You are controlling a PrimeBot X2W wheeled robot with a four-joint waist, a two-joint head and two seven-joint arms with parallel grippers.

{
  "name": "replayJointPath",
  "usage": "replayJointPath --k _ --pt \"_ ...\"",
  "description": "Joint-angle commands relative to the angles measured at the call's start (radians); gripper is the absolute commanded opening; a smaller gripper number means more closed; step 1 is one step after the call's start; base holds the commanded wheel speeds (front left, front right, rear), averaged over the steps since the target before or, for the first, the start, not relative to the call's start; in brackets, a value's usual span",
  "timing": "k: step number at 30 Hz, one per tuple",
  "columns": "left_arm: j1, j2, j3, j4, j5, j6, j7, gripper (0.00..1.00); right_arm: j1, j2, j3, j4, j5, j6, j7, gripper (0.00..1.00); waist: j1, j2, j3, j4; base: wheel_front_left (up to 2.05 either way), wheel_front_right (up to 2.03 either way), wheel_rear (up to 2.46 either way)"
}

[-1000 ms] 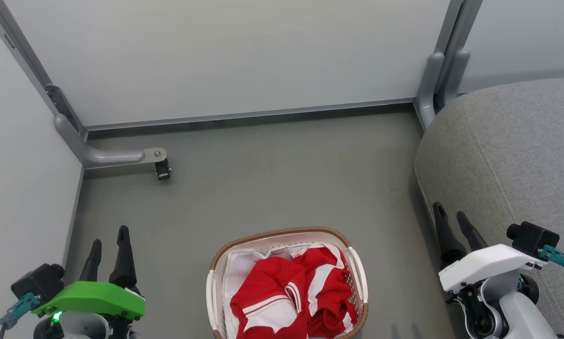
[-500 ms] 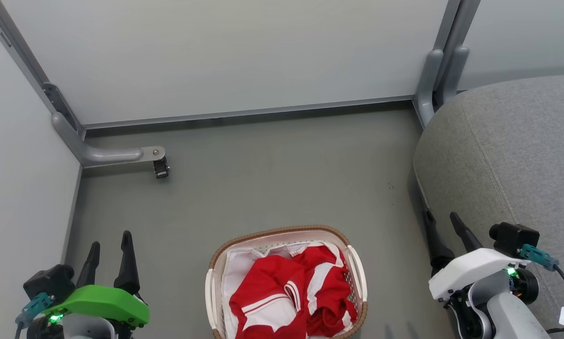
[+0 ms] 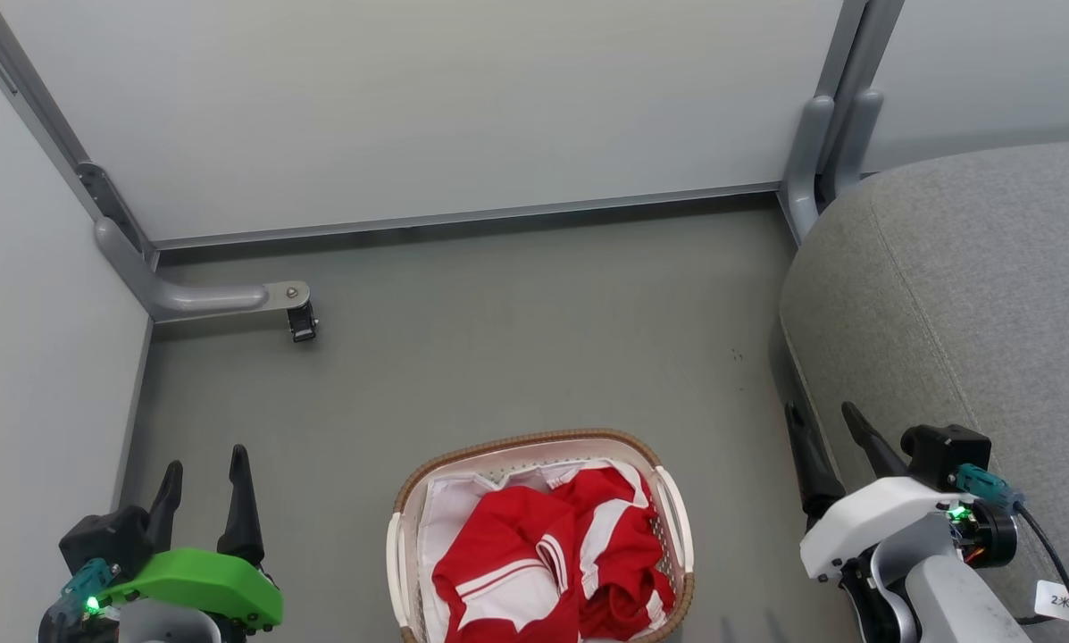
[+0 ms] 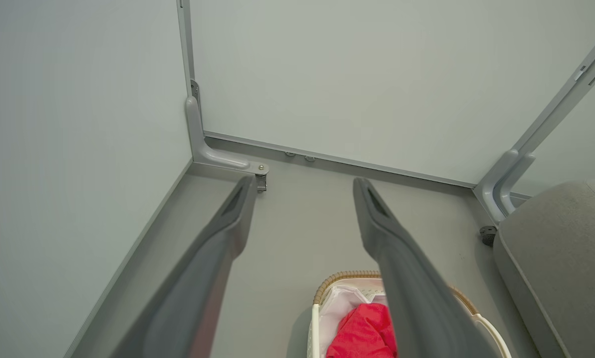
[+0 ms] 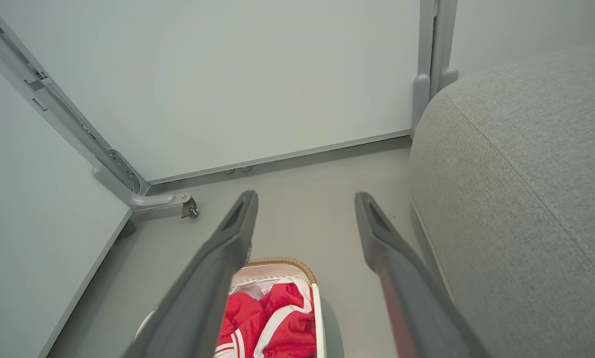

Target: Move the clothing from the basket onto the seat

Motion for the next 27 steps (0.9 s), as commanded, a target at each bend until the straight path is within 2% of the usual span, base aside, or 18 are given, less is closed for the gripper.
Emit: replayJointPath --k 1,27 --pt "-0.002 0.002 0.004 -0.002 0.024 -0.004 -0.010 1.00 -0.014 -0.003 0.001 -0.002 -0.026 0.000 -0.010 1.00 0.0000 0.0000 0.000 0.000 0.00 0.00 0.00" --pt "0.018 -0.002 -0.009 0.048 0.148 -0.004 -0.062 1.00 -0.025 0.015 -0.017 0.059 -0.178 0.000 -0.062 1.00 0.0000 0.0000 -0.006 -0.002 0.00 0.00 0.00"
